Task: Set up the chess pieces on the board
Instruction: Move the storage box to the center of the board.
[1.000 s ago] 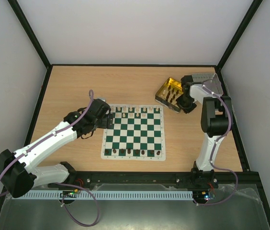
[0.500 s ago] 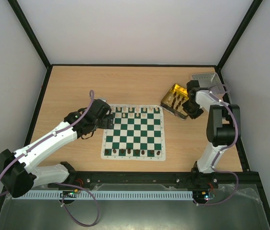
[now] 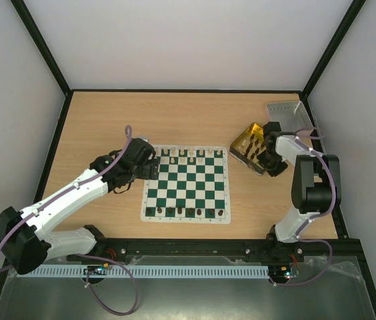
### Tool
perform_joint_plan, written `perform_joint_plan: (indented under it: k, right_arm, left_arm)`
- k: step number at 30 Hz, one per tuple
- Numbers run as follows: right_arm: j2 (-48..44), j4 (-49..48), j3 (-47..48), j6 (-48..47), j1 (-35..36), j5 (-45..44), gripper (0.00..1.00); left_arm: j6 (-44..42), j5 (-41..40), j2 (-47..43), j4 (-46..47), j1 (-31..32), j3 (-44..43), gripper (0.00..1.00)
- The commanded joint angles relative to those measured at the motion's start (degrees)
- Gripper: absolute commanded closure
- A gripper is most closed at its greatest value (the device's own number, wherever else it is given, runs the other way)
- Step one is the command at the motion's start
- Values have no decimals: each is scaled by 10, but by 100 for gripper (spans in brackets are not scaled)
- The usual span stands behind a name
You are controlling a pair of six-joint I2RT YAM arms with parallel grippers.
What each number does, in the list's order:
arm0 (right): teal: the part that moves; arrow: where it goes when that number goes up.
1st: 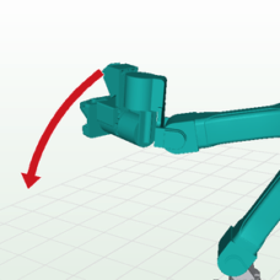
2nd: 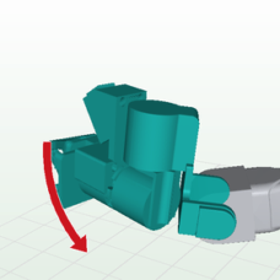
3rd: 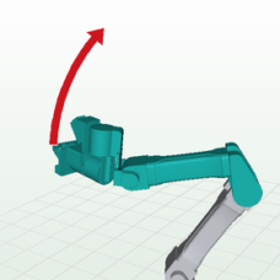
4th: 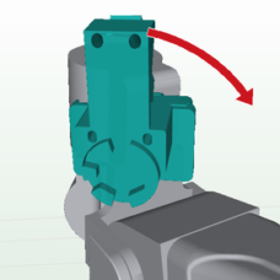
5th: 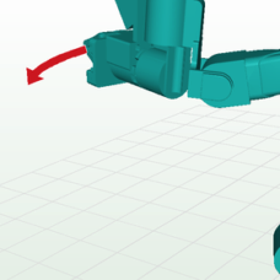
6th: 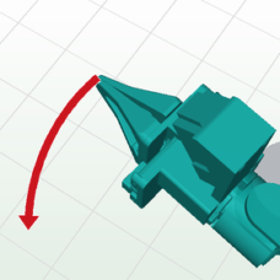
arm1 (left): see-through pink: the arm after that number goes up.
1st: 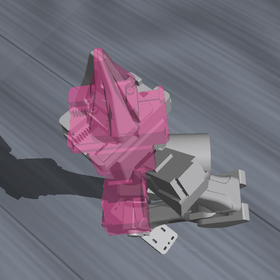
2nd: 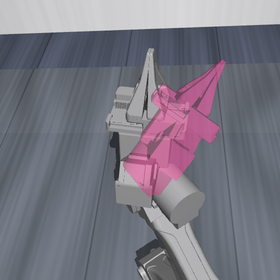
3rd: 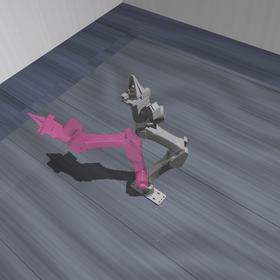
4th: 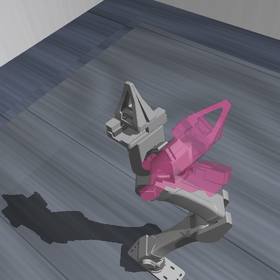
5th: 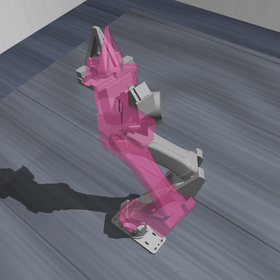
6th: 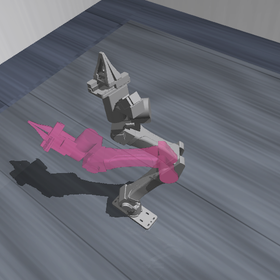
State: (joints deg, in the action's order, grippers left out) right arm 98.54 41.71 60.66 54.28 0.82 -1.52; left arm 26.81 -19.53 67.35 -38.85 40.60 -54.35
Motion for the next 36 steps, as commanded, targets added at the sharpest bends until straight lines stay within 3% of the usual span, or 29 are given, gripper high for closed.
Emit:
perform_joint_plan:
  k: [1,9,17,36]
  right_arm:
    - [-46,14,-33,-8,-2,-15,65]
    - [-112,18,-81,-28,-2,15,65]
    - [-110,-2,-128,-78,1,54,64]
    - [-178,25,-155,-86,91,93,56]
  left_arm:
    - [-1,-5,6,0,4,2,1]
    - [-1,-6,13,3,7,1,1]
    - [-1,-5,18,4,7,-1,1]
    - [-1,-10,18,7,6,-1,1]
